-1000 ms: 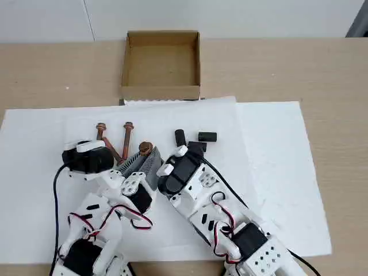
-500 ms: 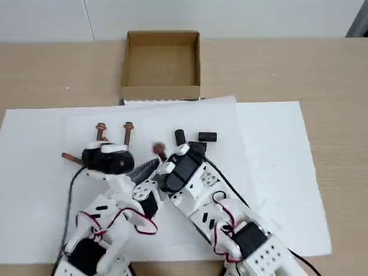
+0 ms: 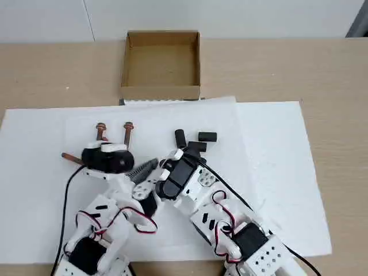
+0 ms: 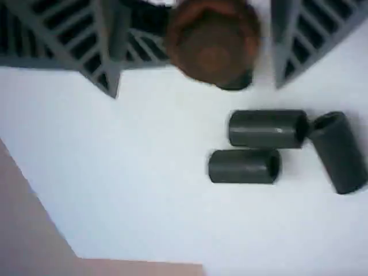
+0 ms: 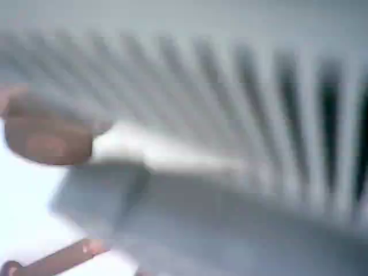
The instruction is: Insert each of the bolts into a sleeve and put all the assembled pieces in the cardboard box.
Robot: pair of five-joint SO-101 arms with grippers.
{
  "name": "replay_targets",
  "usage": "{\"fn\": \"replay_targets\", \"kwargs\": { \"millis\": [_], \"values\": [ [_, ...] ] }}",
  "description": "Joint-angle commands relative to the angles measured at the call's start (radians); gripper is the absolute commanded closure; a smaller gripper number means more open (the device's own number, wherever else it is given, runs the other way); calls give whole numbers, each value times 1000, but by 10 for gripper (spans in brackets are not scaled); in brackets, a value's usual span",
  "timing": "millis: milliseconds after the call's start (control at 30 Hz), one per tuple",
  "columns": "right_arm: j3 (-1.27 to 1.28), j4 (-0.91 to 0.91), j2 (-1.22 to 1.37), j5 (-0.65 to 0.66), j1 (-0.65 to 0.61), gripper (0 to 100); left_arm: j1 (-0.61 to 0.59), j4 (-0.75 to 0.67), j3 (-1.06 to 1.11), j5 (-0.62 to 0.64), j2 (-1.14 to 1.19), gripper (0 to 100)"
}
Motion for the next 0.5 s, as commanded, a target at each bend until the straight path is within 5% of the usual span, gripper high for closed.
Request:
{"fn": "replay_targets", "kwargs": {
  "millis": [0,233,400,467],
  "values": [
    [-41,-27,-12,8,-7,995,-54,-3,-24,-46,-11,829],
    [-40,-27,-12,6,-2,995,-130,3,-130,-77,-11,839],
    [-40,-18,-12,6,18,995,-129,3,-180,-77,-11,1000],
    [-40,-15,-10,6,54,995,-132,3,-182,-78,-11,985]
  ]
}}
